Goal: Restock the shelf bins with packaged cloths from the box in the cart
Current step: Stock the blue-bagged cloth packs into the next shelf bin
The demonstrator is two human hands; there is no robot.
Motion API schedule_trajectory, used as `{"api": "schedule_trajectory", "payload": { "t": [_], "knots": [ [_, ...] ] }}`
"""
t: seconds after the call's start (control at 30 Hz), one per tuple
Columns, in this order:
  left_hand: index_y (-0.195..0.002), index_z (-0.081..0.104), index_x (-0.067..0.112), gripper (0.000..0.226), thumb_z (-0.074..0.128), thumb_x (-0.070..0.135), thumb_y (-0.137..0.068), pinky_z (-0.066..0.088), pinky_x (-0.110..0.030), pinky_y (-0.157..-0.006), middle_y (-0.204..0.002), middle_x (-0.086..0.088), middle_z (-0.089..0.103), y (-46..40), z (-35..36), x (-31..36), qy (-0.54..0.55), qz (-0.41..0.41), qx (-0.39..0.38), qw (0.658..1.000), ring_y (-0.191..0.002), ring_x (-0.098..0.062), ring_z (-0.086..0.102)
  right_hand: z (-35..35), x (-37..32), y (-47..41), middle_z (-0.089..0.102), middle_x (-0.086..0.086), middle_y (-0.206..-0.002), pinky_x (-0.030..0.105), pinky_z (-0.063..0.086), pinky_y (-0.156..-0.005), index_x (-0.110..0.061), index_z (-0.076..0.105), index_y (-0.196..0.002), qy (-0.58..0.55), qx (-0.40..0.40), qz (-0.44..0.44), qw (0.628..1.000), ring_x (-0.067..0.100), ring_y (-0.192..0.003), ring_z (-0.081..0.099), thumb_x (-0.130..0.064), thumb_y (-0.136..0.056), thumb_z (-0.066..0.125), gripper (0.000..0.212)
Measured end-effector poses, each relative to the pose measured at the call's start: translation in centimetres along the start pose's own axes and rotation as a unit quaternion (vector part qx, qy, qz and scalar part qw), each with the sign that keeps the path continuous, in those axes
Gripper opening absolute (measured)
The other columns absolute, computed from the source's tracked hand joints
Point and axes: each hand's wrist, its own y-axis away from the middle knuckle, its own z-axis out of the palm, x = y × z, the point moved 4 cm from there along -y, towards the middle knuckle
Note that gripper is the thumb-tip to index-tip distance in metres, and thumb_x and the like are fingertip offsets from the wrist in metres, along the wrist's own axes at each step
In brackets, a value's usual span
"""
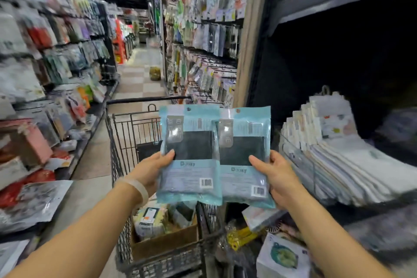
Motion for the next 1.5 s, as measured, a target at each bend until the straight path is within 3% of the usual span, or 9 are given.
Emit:
{"api": "schedule_trajectory", "payload": {
  "t": [0.2, 0.37, 0.57, 0.77, 0.87, 1.1, 1.2, 1.33, 1.5],
  "knots": [
    [-0.095, 0.056, 0.009, 0.011, 0.052, 0.018, -0.095, 0.061, -0.034, -0.059, -0.079, -0.011, 0.071, 7.6, 9.9, -2.1, -0.014, 0.025, -0.024, 0.999, -0.074, -0.026, 0.069, -8.6, -4.1, 8.4, 0.070, 0.012, -0.104, 0.049, 0.055, -0.084, -0.010, 0.059, -0.111, -0.014, 0.032, -0.040, 0.999, 0.031, -0.091, 0.069, -0.009, -0.084, 0.067, 0.029],
    [-0.101, 0.054, 0.009, 0.015, 0.053, 0.023, -0.095, 0.061, -0.033, -0.060, -0.091, -0.012, 0.068, 10.0, 18.1, -3.5, -0.049, 0.035, -0.065, 0.996, -0.080, -0.026, 0.066, -17.1, -7.2, 13.3, 0.070, 0.012, -0.099, 0.047, 0.057, -0.080, -0.012, 0.060, -0.098, -0.038, 0.095, -0.068, 0.992, 0.026, -0.081, 0.069, -0.007, -0.085, 0.065, 0.014],
    [-0.096, 0.060, 0.011, 0.016, 0.056, 0.026, -0.093, 0.060, -0.035, -0.069, -0.089, -0.010, 0.072, 8.8, 27.4, -5.3, -0.084, 0.045, -0.119, 0.988, -0.079, -0.023, 0.069, -27.2, -9.7, 17.2, 0.069, 0.007, -0.083, 0.029, 0.057, -0.050, -0.011, 0.059, -0.092, -0.057, 0.180, -0.087, 0.978, 0.014, -0.058, 0.070, -0.004, -0.087, 0.062, 0.009],
    [-0.100, 0.061, 0.012, 0.016, 0.054, 0.026, -0.094, 0.059, -0.033, -0.066, -0.080, -0.004, 0.075, 5.2, 36.1, -7.6, -0.075, 0.050, -0.158, 0.983, -0.077, -0.019, 0.069, -36.9, -10.6, 18.2, 0.069, 0.010, -0.091, 0.035, 0.056, -0.059, -0.010, 0.058, -0.097, -0.055, 0.268, -0.092, 0.958, 0.024, -0.072, 0.068, -0.007, -0.087, 0.064, 0.011],
    [-0.104, 0.061, 0.012, 0.018, 0.052, 0.025, -0.095, 0.059, -0.027, -0.061, -0.081, -0.003, 0.074, 2.9, 40.6, -7.7, -0.070, 0.067, -0.172, 0.980, -0.079, -0.018, 0.067, -41.2, -11.2, 16.8, 0.069, 0.009, -0.086, 0.034, 0.058, -0.052, -0.011, 0.058, -0.094, -0.054, 0.292, -0.093, 0.950, 0.023, -0.069, 0.067, -0.007, -0.088, 0.063, 0.009],
    [-0.093, 0.062, 0.010, 0.016, 0.059, 0.026, -0.091, 0.057, -0.025, -0.049, -0.081, -0.006, 0.073, -5.3, 46.9, -4.9, -0.065, 0.073, -0.128, 0.987, -0.061, -0.015, 0.070, -48.3, -13.6, 8.1, 0.068, 0.011, -0.088, 0.038, 0.058, -0.061, -0.009, 0.058, -0.098, -0.022, 0.283, -0.077, 0.956, 0.026, -0.072, 0.066, -0.009, -0.088, 0.062, 0.010],
    [-0.093, 0.060, 0.010, 0.015, 0.055, 0.024, -0.095, 0.059, -0.028, -0.056, -0.074, -0.005, 0.072, -8.3, 48.9, -4.1, -0.061, 0.094, -0.115, 0.987, -0.066, -0.019, 0.068, -50.1, -14.4, 3.8, 0.068, 0.013, -0.092, 0.048, 0.056, -0.077, -0.007, 0.058, -0.105, -0.006, 0.261, -0.074, 0.962, 0.030, -0.078, 0.066, -0.010, -0.087, 0.064, 0.019],
    [-0.100, 0.059, 0.009, 0.017, 0.050, 0.023, -0.097, 0.059, -0.026, -0.059, -0.092, -0.009, 0.066, -11.0, 50.8, -4.3, -0.053, 0.106, -0.118, 0.986, -0.072, -0.018, 0.066, -51.6, -14.4, -1.4, 0.068, 0.015, -0.093, 0.050, 0.055, -0.082, -0.006, 0.060, -0.101, 0.006, 0.235, -0.060, 0.970, 0.031, -0.079, 0.066, -0.009, -0.086, 0.066, 0.016],
    [-0.091, 0.061, 0.011, 0.018, 0.051, 0.025, -0.096, 0.059, -0.025, -0.053, -0.075, -0.004, 0.071, -13.2, 51.9, -3.3, -0.070, 0.116, -0.087, 0.987, -0.058, -0.014, 0.068, -52.5, -13.8, -8.6, 0.066, 0.015, -0.094, 0.050, 0.056, -0.077, -0.008, 0.059, -0.095, 0.044, 0.190, -0.040, 0.980, 0.031, -0.079, 0.065, -0.012, -0.087, 0.067, 0.012]
  ]
}}
